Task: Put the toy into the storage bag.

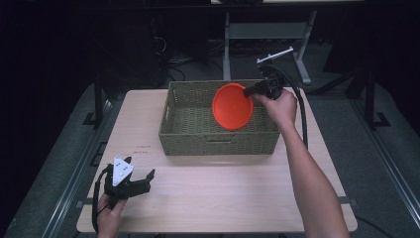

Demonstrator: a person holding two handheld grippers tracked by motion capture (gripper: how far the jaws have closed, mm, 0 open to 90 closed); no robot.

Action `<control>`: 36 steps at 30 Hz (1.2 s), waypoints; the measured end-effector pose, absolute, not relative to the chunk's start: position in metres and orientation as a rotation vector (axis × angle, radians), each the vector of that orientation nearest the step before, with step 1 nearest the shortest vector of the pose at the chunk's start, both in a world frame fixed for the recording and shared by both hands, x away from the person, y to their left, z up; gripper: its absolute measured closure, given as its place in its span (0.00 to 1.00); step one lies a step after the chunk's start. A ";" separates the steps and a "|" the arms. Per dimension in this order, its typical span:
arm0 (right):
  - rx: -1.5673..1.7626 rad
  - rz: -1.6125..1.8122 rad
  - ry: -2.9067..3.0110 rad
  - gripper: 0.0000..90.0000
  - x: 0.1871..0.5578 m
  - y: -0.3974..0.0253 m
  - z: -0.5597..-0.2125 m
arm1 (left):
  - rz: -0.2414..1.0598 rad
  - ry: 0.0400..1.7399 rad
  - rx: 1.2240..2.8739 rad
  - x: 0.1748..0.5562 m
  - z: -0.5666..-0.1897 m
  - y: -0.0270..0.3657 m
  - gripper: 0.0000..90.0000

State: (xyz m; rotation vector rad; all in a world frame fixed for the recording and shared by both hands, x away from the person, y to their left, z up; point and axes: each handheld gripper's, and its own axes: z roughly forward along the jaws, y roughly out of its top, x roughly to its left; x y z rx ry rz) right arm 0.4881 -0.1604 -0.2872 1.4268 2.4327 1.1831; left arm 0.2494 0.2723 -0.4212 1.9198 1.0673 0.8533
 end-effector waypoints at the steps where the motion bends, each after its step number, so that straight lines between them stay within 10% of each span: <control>1: 1.433 1.170 2.439 0.90 0.489 -0.160 -0.289 | 0.852 1.065 1.921 0.249 -0.421 0.272 0.14; 36: 1.468 0.869 2.533 0.90 0.503 -0.133 -0.345 | 0.846 1.072 1.910 0.250 -0.421 0.273 0.14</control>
